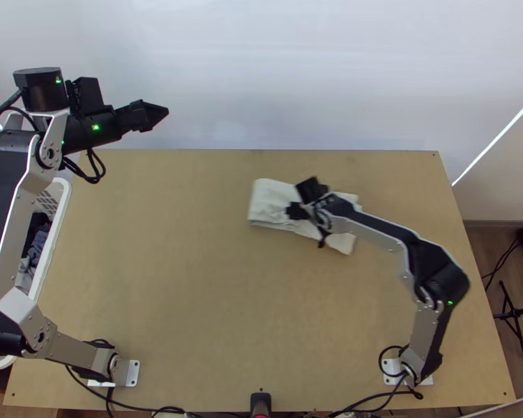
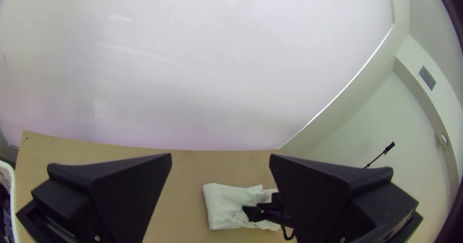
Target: Fold the t-shirt
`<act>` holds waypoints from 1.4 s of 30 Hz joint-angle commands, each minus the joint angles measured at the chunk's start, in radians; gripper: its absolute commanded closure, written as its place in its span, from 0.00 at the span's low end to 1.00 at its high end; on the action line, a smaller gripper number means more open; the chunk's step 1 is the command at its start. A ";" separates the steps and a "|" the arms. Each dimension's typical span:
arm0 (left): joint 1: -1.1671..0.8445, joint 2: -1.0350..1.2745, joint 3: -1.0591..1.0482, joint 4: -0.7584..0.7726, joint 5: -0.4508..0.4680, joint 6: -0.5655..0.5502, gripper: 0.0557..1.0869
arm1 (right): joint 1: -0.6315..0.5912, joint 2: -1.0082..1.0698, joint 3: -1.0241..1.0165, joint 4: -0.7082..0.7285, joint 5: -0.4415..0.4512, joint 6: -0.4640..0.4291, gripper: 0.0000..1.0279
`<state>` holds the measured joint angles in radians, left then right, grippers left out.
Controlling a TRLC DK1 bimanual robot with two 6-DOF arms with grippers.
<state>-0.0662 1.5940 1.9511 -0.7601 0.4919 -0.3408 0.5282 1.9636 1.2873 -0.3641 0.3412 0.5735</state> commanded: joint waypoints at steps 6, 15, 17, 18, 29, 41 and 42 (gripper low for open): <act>0.008 0.004 0.003 0.007 -0.001 -0.006 0.04 | -0.362 -0.141 -0.174 0.028 0.064 -0.057 0.09; 0.023 0.004 0.002 0.007 -0.001 -0.001 0.04 | -0.542 -0.164 -0.181 0.068 0.078 -0.136 0.09; 0.025 0.003 0.000 0.007 -0.001 -0.001 0.04 | -0.548 -0.177 -0.177 0.074 0.078 -0.146 0.09; 0.026 0.003 -0.001 0.007 -0.001 -0.001 0.04 | -0.545 -0.192 -0.171 0.074 0.078 -0.150 0.09; 0.082 -0.052 -0.034 0.007 -0.061 0.034 0.04 | -0.395 -0.580 -0.138 0.085 0.078 -0.319 0.04; 0.068 -0.555 -0.471 0.252 -0.543 0.168 0.04 | -0.191 -1.180 -0.373 0.666 -0.008 -0.788 0.04; 0.068 -0.597 -0.498 0.252 -0.567 0.168 0.04 | -0.175 -1.218 -0.381 0.663 -0.008 -0.790 0.04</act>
<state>0.0055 1.2552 1.6611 -0.5896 0.1177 -0.2127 0.2554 1.0393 1.0080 0.1169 0.3725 -0.0704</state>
